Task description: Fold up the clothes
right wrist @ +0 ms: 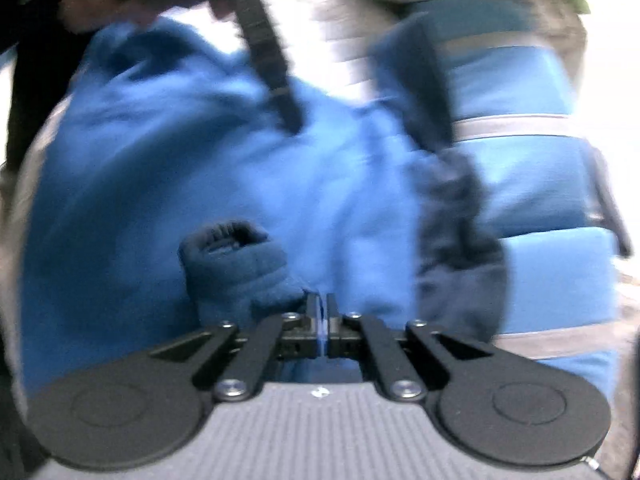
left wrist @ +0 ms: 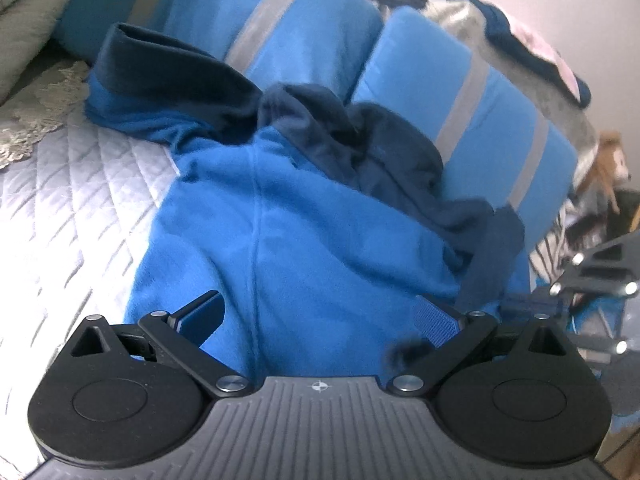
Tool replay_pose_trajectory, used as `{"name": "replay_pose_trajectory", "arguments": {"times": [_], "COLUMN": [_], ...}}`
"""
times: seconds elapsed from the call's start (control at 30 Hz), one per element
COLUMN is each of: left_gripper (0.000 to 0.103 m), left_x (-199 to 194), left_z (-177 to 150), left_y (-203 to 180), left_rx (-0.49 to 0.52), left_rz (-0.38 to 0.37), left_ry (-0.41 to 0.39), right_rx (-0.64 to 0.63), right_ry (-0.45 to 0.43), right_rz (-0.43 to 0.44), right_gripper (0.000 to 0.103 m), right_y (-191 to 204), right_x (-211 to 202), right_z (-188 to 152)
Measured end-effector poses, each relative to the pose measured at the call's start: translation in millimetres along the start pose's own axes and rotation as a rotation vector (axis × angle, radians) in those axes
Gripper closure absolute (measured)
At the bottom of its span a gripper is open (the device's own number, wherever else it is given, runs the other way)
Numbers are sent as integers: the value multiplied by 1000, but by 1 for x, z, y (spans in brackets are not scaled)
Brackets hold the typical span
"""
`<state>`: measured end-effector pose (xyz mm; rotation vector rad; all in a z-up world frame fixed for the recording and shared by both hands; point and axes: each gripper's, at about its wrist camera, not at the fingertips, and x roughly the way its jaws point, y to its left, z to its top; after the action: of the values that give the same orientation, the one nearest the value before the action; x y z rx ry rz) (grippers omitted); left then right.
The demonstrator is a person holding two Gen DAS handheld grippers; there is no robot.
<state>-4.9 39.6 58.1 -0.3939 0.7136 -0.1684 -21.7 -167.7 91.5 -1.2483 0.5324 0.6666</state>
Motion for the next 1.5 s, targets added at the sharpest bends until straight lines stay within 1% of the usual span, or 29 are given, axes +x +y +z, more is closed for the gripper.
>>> {"name": "replay_pose_trajectory", "arguments": {"times": [0.07, 0.13, 0.17, 0.27, 0.4, 0.57, 0.63, 0.73, 0.77, 0.8, 0.87, 0.93, 1.03, 1.33, 1.4, 1.5], "left_gripper": [0, 0, 0, 0, 0, 0, 0, 0, 0, 0, 0, 0, 0, 0, 0, 0], "left_x": [-3, -5, -5, -3, 0, 2, 2, 4, 4, 4, 5, 5, 6, 7, 7, 8], "left_z": [3, 5, 6, 5, 2, -1, -1, -2, -3, -3, -3, -4, -4, -3, -4, -4], "left_y": [4, 8, 9, 7, 3, 0, 0, 0, 0, 1, 1, 1, 1, 3, 3, 3], "left_rx": [-29, -55, -60, -54, -39, -25, -24, -23, -23, -22, -21, -24, -24, -27, -26, -25], "left_rz": [-2, -5, -11, -20, -30, -34, -34, -31, -29, -27, -24, -21, -22, -21, -21, -18], "left_ry": [-18, -33, -30, -12, 4, 14, 18, 26, 28, 30, 35, 38, 41, 53, 54, 59], "right_rx": [36, 54, 57, 51, -37, -92, -102, -85, -74, -63, -55, -50, -44, -88, -105, -144], "right_ry": [-19, -25, -23, -3, 40, 97, 106, 104, 97, 89, 71, 53, 37, 30, 33, 43], "right_rz": [-51, -66, -59, 16, 117, 203, 214, 191, 186, 181, 153, 121, 85, 67, 76, 117], "right_gripper": [103, 103, 103, 103, 103, 103, 103, 101, 77, 77, 51, 41, 37, 37, 37, 41], "right_y": [0, 13, 22, 55, 97, 122, 132, 132, 131, 129, 128, 128, 127, 132, 131, 127], "right_x": [-3, -4, -5, -10, -17, -26, -32, -34, -35, -35, -37, -38, -38, -16, -10, -3], "right_z": [4, 4, 2, -3, -18, -34, -37, -36, -35, -35, -32, -28, -24, -6, -2, 3]}}
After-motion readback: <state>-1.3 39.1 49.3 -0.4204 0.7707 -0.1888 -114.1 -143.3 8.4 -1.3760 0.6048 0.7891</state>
